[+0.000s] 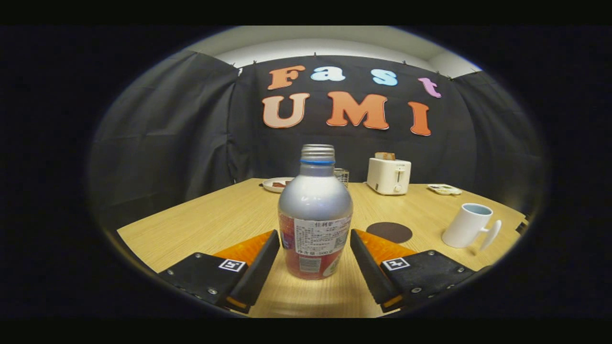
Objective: Take the bottle from table, then pour the juice into the cup, finally place the bottle on the coaster
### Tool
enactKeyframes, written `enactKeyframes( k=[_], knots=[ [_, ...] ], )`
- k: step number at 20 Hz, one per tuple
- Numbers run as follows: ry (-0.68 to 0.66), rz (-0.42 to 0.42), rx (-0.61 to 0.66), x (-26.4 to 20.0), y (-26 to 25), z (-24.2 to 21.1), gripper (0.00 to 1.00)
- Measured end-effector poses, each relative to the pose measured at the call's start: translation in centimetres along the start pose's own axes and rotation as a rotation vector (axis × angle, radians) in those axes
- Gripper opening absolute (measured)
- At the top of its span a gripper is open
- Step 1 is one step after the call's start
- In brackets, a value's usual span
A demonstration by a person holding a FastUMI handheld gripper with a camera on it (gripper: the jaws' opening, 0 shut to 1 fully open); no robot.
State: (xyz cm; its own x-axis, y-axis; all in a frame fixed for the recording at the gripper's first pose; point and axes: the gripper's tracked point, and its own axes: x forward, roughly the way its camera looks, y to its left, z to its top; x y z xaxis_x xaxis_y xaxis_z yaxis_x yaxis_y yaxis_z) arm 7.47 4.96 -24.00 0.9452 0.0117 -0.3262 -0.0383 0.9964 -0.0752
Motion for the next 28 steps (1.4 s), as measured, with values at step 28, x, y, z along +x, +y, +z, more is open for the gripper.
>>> enactKeyframes(
  k=[28],
  knots=[
    [0.026,0.11,0.474,-0.6,-5.4,4.7,0.76]
  ],
)
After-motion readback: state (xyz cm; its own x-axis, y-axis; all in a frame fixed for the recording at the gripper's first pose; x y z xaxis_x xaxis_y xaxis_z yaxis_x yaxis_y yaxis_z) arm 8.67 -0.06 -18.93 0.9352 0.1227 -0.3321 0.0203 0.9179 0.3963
